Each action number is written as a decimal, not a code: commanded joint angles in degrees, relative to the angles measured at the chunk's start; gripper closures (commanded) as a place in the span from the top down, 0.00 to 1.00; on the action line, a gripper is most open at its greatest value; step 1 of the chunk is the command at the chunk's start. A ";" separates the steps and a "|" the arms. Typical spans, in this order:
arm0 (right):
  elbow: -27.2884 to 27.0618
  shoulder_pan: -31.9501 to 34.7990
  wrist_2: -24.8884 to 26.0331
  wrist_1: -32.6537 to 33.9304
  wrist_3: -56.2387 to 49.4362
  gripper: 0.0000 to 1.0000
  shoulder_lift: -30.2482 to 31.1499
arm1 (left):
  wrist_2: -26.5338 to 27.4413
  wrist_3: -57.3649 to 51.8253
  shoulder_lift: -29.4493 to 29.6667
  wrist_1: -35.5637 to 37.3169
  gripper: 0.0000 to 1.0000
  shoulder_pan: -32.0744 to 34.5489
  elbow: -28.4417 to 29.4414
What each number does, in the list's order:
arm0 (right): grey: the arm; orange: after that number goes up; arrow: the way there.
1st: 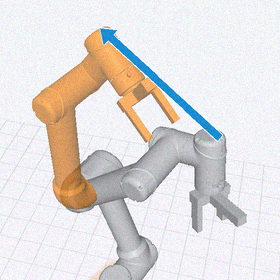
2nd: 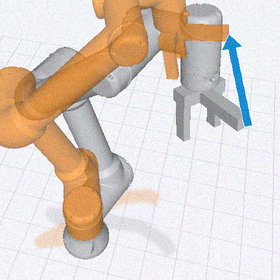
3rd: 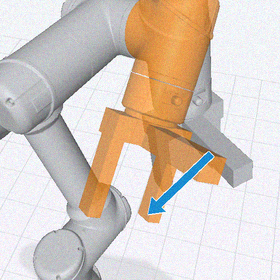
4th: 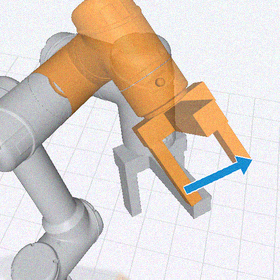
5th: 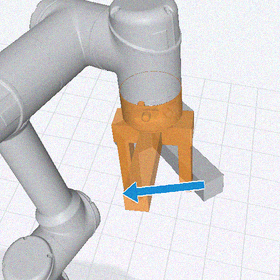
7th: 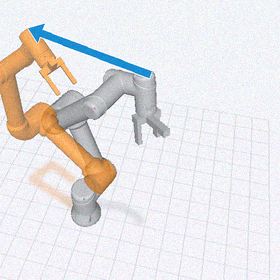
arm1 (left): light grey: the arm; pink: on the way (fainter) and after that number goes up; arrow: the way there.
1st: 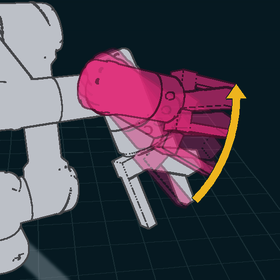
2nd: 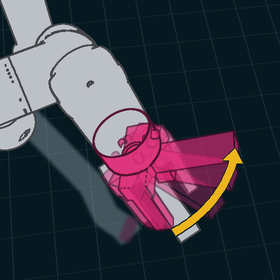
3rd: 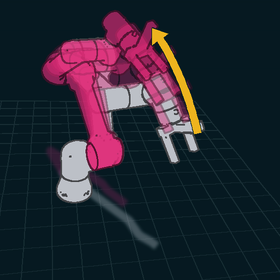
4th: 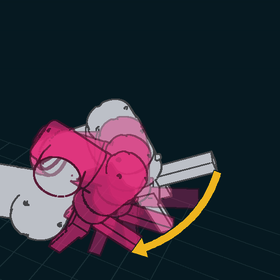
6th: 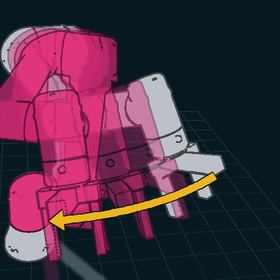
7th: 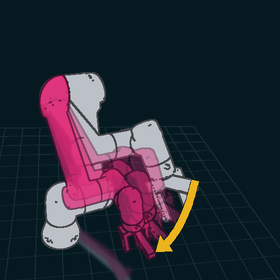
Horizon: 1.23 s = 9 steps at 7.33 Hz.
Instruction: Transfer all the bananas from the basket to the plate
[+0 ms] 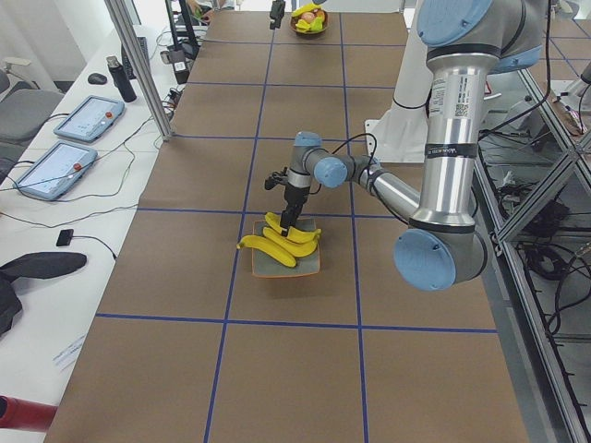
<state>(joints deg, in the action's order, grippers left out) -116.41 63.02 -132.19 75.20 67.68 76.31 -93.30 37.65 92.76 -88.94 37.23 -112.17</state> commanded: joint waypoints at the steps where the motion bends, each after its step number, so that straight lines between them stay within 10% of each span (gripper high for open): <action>1: 0.04 0.00 0.18 0.03 0.09 1.00 -0.20 | -0.39 -1.43 0.05 0.00 0.99 0.21 -0.77; 9: 0.04 8.95 0.44 0.12 -15.92 1.00 11.72 | -16.01 11.02 11.20 1.23 0.99 7.85 -6.75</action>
<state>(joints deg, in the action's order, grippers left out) -116.70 69.56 -132.10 75.31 59.94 83.30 -106.08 44.54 101.80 -87.75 44.37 -118.65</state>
